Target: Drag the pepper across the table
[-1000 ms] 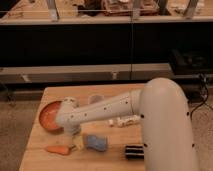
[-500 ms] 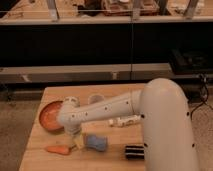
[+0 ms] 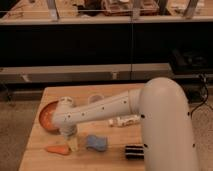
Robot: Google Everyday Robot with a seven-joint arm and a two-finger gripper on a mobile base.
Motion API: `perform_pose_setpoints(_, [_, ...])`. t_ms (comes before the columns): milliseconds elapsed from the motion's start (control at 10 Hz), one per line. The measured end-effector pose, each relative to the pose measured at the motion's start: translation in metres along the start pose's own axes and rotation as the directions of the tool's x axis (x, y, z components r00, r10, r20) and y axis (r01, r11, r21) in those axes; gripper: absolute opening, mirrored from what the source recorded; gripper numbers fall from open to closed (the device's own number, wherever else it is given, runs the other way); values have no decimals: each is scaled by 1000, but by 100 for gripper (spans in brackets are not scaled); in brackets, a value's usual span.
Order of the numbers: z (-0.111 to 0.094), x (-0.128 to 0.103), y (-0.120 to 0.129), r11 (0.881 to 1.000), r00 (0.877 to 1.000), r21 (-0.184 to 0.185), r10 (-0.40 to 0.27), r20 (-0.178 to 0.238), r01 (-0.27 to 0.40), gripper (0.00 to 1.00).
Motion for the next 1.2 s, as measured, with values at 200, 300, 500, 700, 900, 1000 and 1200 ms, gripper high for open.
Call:
perform_pose_setpoints(200, [0, -7, 2, 996, 996, -6, 93, -2, -93, 80])
perform_pose_setpoints(300, [1, -7, 5, 993, 993, -16, 121, -7, -121, 80])
perform_pose_setpoints(500, [1, -11, 8, 992, 991, -24, 127, 30, -127, 80])
perform_pose_setpoints(700, [1, -13, 9, 994, 993, -28, 103, 65, -101, 80])
perform_pose_setpoints(900, [3, -21, 8, 996, 994, -43, 82, 79, -79, 80])
perform_pose_setpoints(1000, [6, -23, 7, 996, 994, -49, 79, 80, -75, 80])
perform_pose_setpoints(1200, [12, -29, 5, 996, 994, -63, 67, 87, -61, 80])
